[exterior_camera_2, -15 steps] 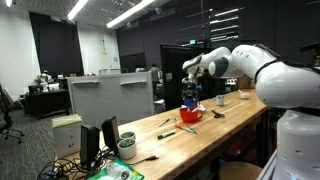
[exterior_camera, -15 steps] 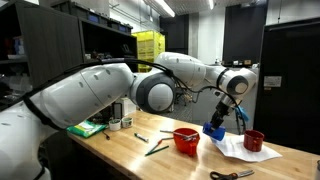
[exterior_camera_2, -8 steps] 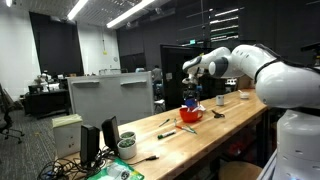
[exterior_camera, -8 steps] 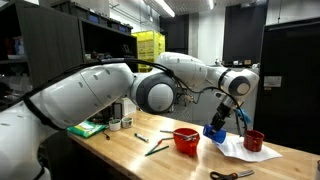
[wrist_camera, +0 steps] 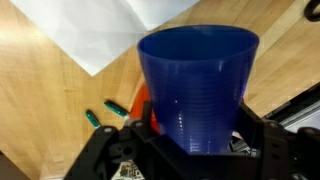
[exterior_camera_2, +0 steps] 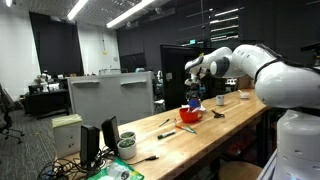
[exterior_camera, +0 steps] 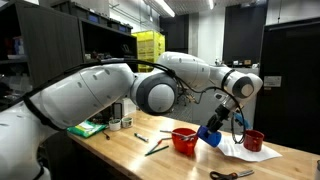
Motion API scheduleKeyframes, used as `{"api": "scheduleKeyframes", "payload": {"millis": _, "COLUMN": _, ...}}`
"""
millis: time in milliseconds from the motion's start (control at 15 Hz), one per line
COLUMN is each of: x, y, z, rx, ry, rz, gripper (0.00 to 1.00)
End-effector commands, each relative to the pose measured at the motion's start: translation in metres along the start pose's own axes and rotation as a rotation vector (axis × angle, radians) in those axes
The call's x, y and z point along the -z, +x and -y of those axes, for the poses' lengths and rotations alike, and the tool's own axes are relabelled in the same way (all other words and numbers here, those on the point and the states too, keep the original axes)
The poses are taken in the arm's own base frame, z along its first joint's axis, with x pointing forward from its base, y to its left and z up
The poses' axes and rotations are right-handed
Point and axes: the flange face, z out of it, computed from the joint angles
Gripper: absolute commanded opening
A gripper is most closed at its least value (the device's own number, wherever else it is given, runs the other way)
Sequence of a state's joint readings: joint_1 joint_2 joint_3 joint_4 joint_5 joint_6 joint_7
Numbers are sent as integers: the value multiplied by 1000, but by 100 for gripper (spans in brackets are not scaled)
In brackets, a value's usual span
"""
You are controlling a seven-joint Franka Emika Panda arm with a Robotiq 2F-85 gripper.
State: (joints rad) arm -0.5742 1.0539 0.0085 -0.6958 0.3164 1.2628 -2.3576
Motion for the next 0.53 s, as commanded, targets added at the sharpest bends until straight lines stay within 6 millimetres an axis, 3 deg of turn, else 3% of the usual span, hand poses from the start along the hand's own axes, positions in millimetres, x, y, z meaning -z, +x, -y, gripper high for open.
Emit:
{"api": "scheduleKeyframes", "payload": {"millis": 0, "x": -1, "y": 13, "z": 7, "rx": 17, "ry": 38, "rz": -78, "gripper": 54}}
{"api": "scheduleKeyframes", "payload": {"millis": 467, "x": -12, "y": 17, "z": 13, "rx": 15, "ry": 98, "rz": -161, "gripper": 54}}
